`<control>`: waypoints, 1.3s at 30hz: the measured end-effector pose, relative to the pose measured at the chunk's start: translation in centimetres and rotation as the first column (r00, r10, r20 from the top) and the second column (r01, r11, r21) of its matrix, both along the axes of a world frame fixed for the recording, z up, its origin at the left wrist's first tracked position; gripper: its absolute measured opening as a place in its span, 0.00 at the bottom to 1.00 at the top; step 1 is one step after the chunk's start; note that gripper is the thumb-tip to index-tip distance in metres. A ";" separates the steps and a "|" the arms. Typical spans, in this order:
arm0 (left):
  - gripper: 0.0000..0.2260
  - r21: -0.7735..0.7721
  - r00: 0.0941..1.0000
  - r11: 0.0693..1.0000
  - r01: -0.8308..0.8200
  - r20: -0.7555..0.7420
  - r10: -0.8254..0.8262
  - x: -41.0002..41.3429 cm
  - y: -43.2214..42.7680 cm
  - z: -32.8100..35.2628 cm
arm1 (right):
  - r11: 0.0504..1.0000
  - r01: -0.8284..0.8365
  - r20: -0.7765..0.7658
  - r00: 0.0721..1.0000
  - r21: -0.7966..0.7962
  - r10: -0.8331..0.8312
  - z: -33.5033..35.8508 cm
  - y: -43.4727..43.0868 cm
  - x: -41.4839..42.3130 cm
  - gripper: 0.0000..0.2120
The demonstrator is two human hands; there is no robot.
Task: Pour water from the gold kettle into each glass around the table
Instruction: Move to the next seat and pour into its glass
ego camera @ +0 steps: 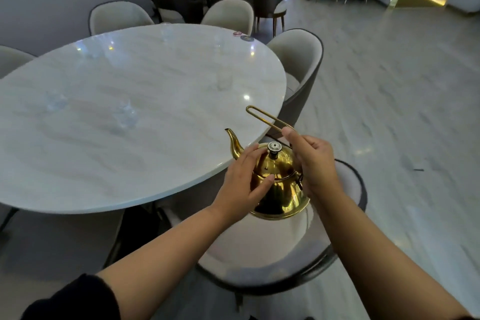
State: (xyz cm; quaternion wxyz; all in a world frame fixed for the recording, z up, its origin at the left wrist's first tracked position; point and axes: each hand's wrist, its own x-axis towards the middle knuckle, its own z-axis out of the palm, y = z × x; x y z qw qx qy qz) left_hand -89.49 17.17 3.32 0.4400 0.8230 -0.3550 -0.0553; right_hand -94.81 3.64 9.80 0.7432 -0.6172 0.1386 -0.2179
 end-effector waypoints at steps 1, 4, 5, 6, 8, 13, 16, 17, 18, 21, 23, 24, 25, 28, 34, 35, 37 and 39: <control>0.24 -0.025 1.000 0.999 -0.026 -0.007 0.026 -0.4 -1.6 -0.2 | 1.000 -0.017 -0.009 1.000 0.000 0.017 0.2 -1.6 -0.1 0.24; 0.24 -0.082 0.995 0.992 -0.101 -0.028 0.099 -1.1 -6.2 -0.5 | 0.999 -0.050 -0.017 0.999 -0.012 0.049 1.0 -6.0 -0.3 0.24; 0.23 -0.090 0.993 0.989 -0.119 -0.037 0.116 -1.3 -7.7 -0.5 | 0.998 -0.058 -0.023 0.998 -0.027 0.057 1.2 -7.4 -0.3 0.24; 0.23 -0.095 0.991 0.986 -0.133 -0.045 0.130 -1.5 -9.1 -0.5 | 0.997 -0.065 -0.029 0.998 -0.042 0.064 1.3 -8.8 -0.3 0.25; 0.23 -0.102 0.987 0.983 -0.154 -0.052 0.150 -1.7 -11.6 -0.4 | 0.996 -0.069 -0.035 0.997 -0.053 0.067 1.3 -11.2 -0.2 0.25; 0.21 -0.069 0.980 0.978 -0.195 -0.042 0.192 -1.2 -16.9 -0.8 | 0.997 -0.042 -0.053 0.998 -0.066 0.038 0.2 -16.7 1.0 0.23; 0.20 -0.066 0.975 0.973 -0.223 -0.038 0.221 0.1 -19.8 -1.4 | 0.998 -0.036 -0.064 0.997 -0.060 0.032 -0.8 -19.5 2.4 0.23; 0.20 -0.067 0.972 0.969 -0.236 -0.034 0.234 0.7 -20.9 -1.6 | 0.998 -0.039 -0.066 0.997 -0.056 0.035 -1.1 -20.4 3.0 0.23; 0.20 -0.068 0.968 0.966 -0.250 -0.032 0.248 1.2 -21.9 -1.9 | 0.998 -0.044 -0.068 0.997 -0.051 0.040 -1.4 -21.4 3.6 0.23; 0.20 -0.061 0.960 0.958 -0.280 -0.014 0.280 3.5 -25.2 -2.8 | 0.997 -0.073 -0.066 0.995 -0.039 0.070 -2.5 -24.7 6.0 0.23; 0.20 -0.058 0.955 0.954 -0.295 -0.004 0.296 5.4 -27.1 -3.4 | 0.992 -0.114 -0.056 0.992 -0.060 0.110 -2.8 -27.0 7.9 0.22; 0.19 -0.064 0.952 0.950 -0.306 -0.006 0.306 6.3 -28.1 -3.5 | 0.987 -0.141 -0.050 0.989 -0.071 0.138 -2.8 -28.0 9.1 0.22; 0.19 -0.072 0.948 0.946 -0.317 -0.009 0.317 7.3 -29.1 -3.5 | 0.982 -0.171 -0.044 0.985 -0.075 0.168 -2.6 -29.1 10.3 0.22; 0.19 -0.107 0.926 0.920 -0.377 -0.026 0.376 9.9 -31.7 -3.4 | 0.962 -0.270 -0.021 0.963 -0.043 0.270 -1.9 -32.0 13.7 0.23; 0.21 -0.073 0.889 0.886 -0.459 -0.039 0.457 15.1 -35.8 -2.0 | 0.926 -0.374 -0.019 0.928 -0.049 0.373 -1.0 -36.2 21.0 0.22; 0.21 -0.054 0.880 0.878 -0.475 -0.048 0.473 15.9 -36.2 -1.9 | 0.921 -0.388 -0.023 0.922 -0.040 0.387 -1.0 -36.7 22.1 0.22; 0.22 -0.026 0.863 0.864 -0.503 -0.061 0.501 17.5 -36.8 -1.8 | 0.908 -0.418 -0.028 0.908 -0.013 0.418 -1.2 -37.5 24.5 0.23; 0.23 0.003 0.845 0.846 -0.533 -0.048 0.533 19.3 -37.4 -1.9 | 0.891 -0.454 -0.042 0.890 0.001 0.453 -1.4 -38.3 26.9 0.22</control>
